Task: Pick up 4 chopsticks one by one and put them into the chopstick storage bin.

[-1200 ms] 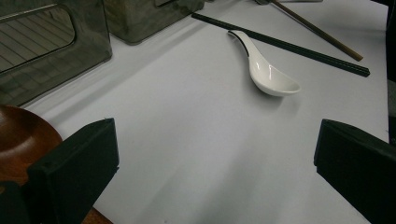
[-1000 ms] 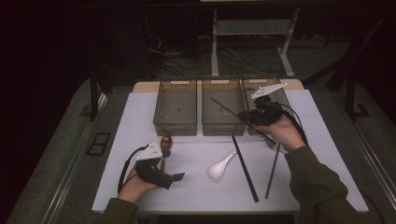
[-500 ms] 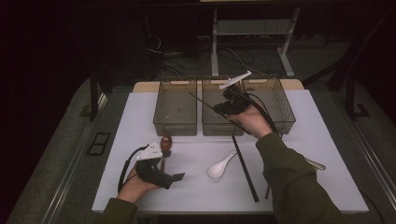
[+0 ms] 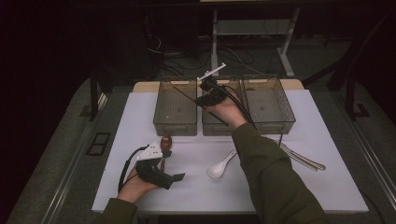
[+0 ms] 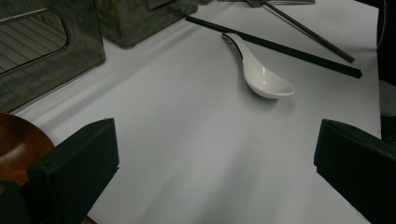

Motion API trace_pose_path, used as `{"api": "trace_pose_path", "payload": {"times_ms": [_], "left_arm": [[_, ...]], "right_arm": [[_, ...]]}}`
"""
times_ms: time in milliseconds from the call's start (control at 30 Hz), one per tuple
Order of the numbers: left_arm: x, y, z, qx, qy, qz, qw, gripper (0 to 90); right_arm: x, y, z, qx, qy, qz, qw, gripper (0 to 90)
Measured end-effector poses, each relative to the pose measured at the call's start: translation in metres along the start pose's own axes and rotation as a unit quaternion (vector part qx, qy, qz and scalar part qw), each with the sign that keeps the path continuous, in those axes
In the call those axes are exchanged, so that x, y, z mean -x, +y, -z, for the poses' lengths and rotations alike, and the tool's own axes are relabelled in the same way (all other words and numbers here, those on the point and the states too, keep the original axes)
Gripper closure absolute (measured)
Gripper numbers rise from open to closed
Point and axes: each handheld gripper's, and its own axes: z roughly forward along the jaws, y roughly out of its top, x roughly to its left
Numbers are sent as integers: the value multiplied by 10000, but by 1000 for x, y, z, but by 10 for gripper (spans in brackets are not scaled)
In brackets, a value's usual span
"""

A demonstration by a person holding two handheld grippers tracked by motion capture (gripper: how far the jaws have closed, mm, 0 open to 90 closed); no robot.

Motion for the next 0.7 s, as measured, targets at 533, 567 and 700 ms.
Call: {"api": "trace_pose_path", "payload": {"times_ms": [533,567,700], "left_arm": [[-1,1,1,65,-58,-31,10000,0],[-1,1,1,56,-60,-43,10000,0],[-1,1,2,66,-72,-24,9999,0]], "right_arm": [[-25,48,-60,106,1,0,9999,843],[-26,49,-64,121,12,-5,9999,843],[-27,53,-78,116,-6,-50,9999,843]]}}
